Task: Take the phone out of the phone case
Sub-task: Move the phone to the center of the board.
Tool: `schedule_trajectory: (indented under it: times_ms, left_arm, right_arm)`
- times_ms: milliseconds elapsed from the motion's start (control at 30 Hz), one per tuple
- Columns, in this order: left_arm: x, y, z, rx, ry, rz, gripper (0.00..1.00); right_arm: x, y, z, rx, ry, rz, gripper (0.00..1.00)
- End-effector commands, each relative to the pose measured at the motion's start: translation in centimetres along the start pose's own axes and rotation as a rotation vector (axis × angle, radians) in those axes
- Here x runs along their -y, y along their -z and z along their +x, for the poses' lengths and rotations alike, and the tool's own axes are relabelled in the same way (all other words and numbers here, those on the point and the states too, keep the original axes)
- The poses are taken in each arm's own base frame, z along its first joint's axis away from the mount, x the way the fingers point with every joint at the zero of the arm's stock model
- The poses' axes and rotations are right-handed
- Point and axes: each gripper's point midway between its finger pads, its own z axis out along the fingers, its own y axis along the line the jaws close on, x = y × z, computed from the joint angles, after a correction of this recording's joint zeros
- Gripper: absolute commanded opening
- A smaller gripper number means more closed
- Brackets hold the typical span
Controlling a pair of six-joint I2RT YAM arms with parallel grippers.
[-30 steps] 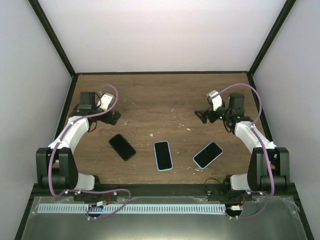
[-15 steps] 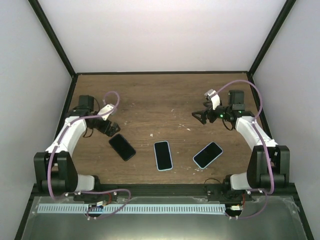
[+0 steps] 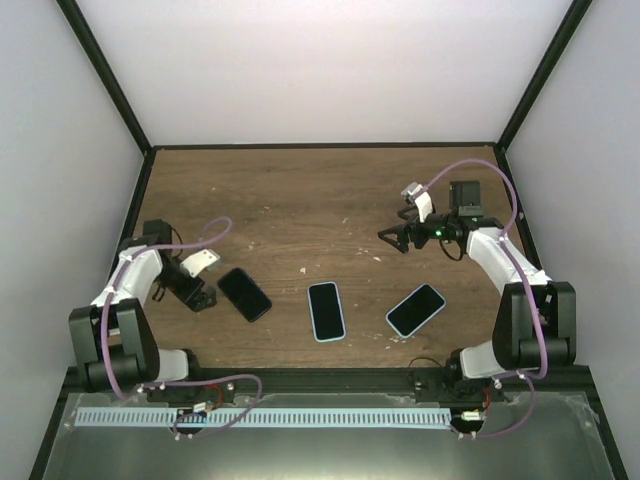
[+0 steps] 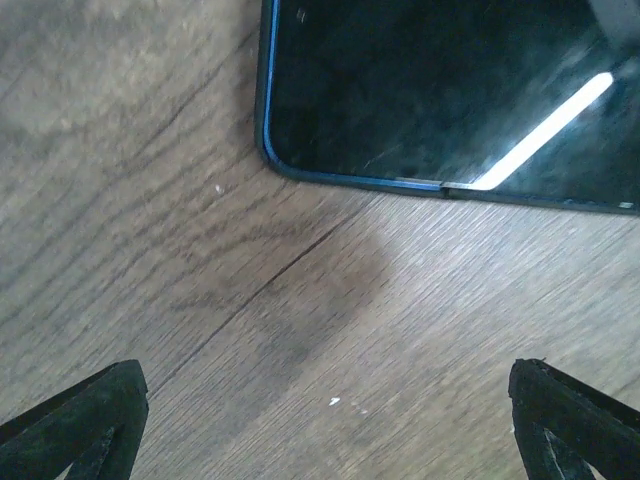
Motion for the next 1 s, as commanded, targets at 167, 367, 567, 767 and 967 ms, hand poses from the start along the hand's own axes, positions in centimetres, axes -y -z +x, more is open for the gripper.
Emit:
schedule_trajectory:
  times_ms: [167,367,567,767,967]
  left_arm:
    - [-2.3,-3.2,1.2,-0.120,-0.092,-0.160,1.00]
    - [-2.8,-4.5,-1.1,-0.113,-0.102,-0.207,0.99]
    - [-3.5,-5.8,-4.9,-0.088,-0.115,-0.234,0.98]
    - [-3.5,-7.1,-10.1,-0.046,-0.151,-0.247,0.98]
    - [-2.8,-9.2,-15.6,-0.021,-0.197,-0.252,0.98]
  right_arm:
    - [-1.0,0.0,-0.8,0.020,0.015,-0.041,1.00]
    - [-1.2,0.1,-0.8,0.025,0.015,-0.040,1.00]
    - [-1.1,0.1,-0.8,0.028,0.015,-0.036,1.00]
    - [-1.0,0.0,-0.7,0.028,0.012,-0.035,1.00]
    - [-0.9,-0.1,-0.9,0.031,0.005,-0.040,1.00]
